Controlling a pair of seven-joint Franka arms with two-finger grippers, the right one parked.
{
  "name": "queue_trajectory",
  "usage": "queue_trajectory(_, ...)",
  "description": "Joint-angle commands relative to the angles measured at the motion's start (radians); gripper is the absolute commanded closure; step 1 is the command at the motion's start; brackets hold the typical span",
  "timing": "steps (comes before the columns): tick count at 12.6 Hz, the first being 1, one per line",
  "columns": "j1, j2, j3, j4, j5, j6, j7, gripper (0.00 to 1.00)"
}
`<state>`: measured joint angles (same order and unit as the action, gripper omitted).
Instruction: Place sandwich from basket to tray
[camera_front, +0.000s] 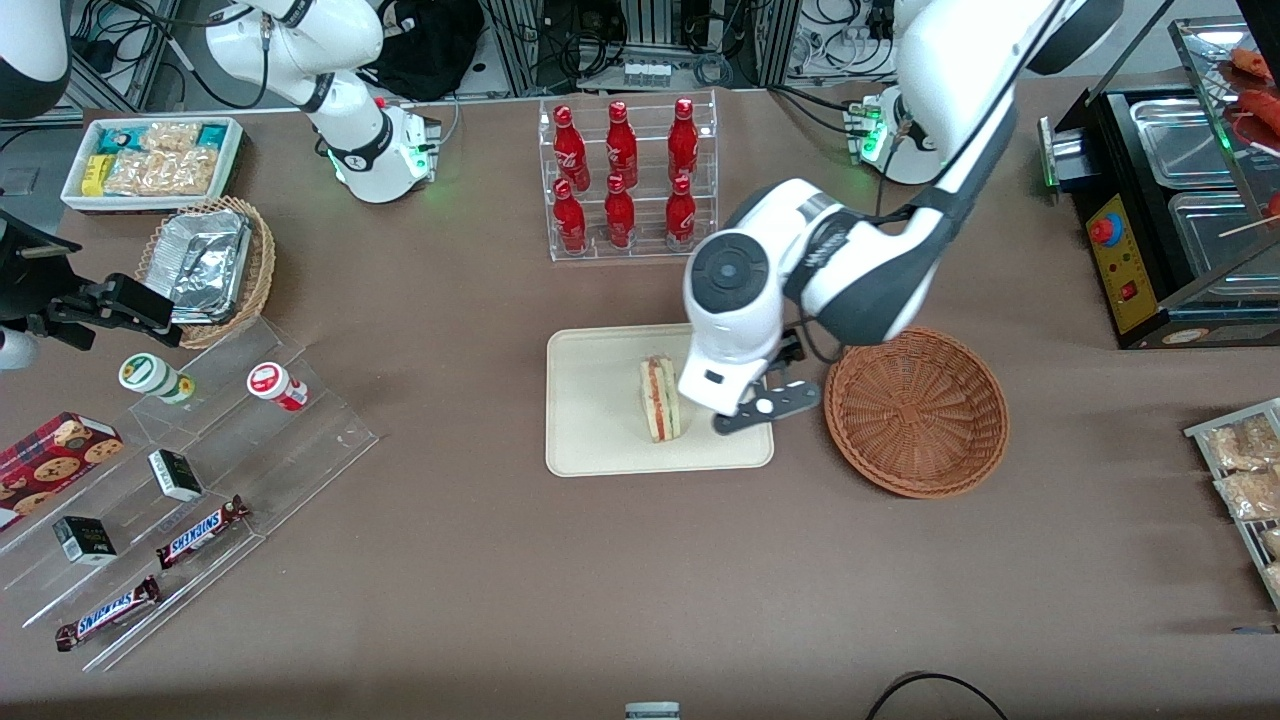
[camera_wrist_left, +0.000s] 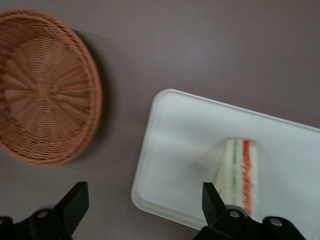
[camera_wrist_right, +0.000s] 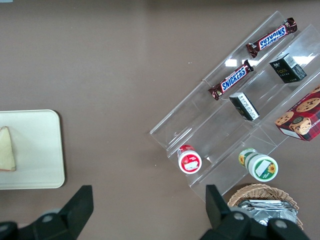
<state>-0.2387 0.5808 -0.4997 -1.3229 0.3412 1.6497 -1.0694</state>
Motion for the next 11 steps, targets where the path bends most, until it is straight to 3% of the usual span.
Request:
queue_trajectory(1,0.102,-0.085,-0.008,-0.070,-0.028,-0.036,0.086,0.00)
queue_trajectory(8,0.338,-0.291,-0.008,-0.280,-0.134,-0.036,0.469,0.00)
queue_trajectory(11,0.372,-0.337,-0.005,-0.306,-0.137,-0.053,0.509,0.00)
